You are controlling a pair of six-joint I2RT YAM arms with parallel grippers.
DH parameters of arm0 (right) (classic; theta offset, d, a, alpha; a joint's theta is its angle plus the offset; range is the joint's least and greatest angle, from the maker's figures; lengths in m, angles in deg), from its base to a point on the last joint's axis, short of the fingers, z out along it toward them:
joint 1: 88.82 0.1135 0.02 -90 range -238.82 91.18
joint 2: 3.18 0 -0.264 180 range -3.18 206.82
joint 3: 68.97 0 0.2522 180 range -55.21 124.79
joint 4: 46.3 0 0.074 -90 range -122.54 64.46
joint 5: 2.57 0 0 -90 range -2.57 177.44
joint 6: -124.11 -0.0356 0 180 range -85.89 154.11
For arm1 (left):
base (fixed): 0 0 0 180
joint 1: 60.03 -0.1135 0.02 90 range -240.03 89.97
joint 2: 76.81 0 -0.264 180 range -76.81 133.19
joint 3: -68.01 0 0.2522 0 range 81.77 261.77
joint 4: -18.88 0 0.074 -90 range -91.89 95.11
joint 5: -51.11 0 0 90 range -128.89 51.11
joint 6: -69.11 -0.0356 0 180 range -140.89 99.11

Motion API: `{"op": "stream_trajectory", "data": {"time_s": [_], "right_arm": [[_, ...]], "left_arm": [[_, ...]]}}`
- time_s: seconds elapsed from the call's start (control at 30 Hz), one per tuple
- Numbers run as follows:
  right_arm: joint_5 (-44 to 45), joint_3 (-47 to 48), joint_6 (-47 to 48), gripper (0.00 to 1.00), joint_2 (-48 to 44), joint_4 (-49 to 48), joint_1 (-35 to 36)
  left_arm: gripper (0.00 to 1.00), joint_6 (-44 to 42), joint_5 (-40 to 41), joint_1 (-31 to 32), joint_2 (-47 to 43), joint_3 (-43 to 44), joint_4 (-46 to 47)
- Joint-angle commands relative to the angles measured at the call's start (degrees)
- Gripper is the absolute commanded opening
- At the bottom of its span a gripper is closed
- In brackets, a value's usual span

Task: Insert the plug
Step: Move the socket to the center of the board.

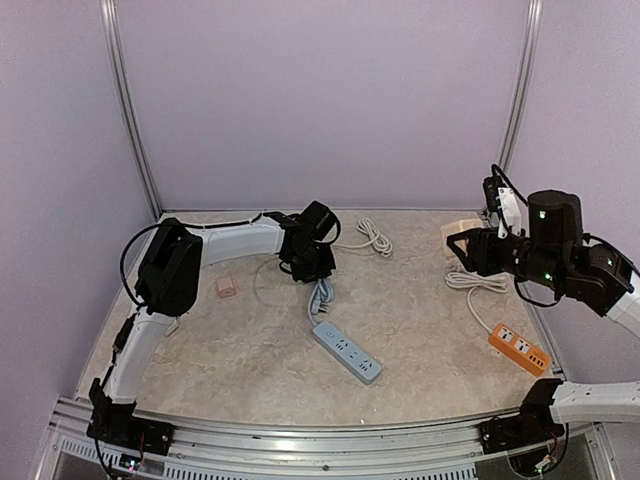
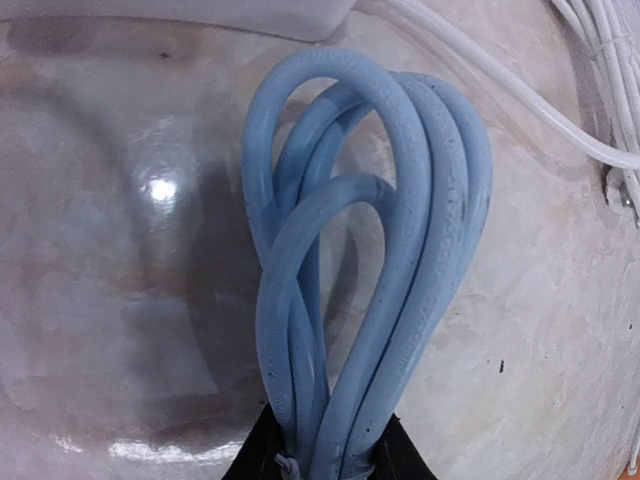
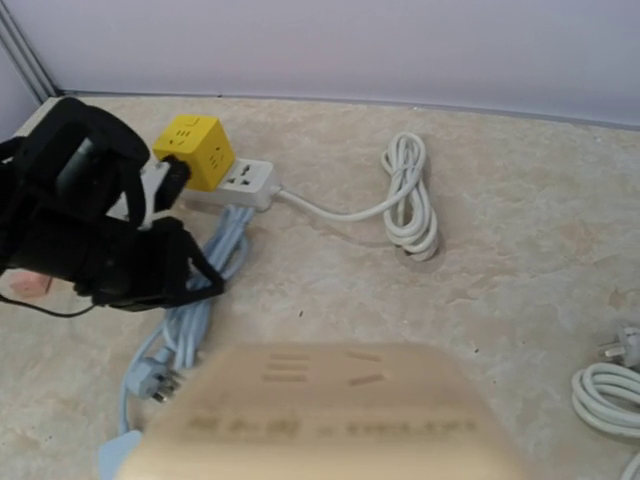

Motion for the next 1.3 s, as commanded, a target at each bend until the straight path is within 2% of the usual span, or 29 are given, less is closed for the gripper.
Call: {"op": "stream_trajectory", "data": {"time_s": [0.0, 0.07, 0.3, 0.43, 0.53, 0.7, 0.8, 0.97, 1.17, 1.23, 1.27], "right_arm": [[1.8, 2.62, 0.67, 0.0, -1.11, 0.42, -0.57], [2.15, 2.85, 0.72, 0.0, -1.34, 0.73, -0.51], [3.06, 3.34, 0.68, 0.0, -1.61, 1.35, -0.51], [3.22, 3.4, 0.67, 0.0, -1.65, 1.36, -0.46], [3.43, 3.61, 0.89, 0.0, -1.63, 1.47, -0.47], [3.74, 4.2, 1.03, 0.0, -1.5, 1.5, -0.48], [4.02, 4.12, 0.99, 0.0, -1.54, 1.65, -0.45], [4.19, 3.86, 0.58, 0.0, -2.16, 1.86, -0.5], [4.19, 3.77, 0.44, 0.0, -2.17, 1.82, -0.51], [3.98, 3.86, 0.37, 0.0, -1.93, 1.82, -0.46], [3.83, 3.97, 0.34, 0.0, -1.84, 1.84, -0.47]], "left_arm": [[0.18, -9.49, -5.83, 1.67, 3.03, 4.31, 5.79], [0.17, -11.61, -8.77, 2.21, 3.31, 4.51, 9.03], [0.1, -16.19, -8.74, 3.96, 1.53, 2.66, 15.94], [0.1, -19.12, -10.66, 5.01, 0.5, 2.22, 20.98], [0.11, -20.88, -13.96, 5.65, 3.27, 7.78, 20.48], [0.12, -21.52, -16.82, 6.67, 12.13, 22.29, 14.7], [0.15, -22.27, -16.68, 7.42, 15.69, 26.7, 14.49], [0.24, -22.85, -16.66, 7.86, 17.87, 27.04, 16.32], [0.28, -22.51, -16.36, 8.67, 19.62, 26.95, 18.48], [0.33, -22.3, -15.95, 8.85, 19.85, 26.91, 19.02], [0.39, -22.35, -15.71, 8.98, 20.06, 26.93, 19.04]]}}
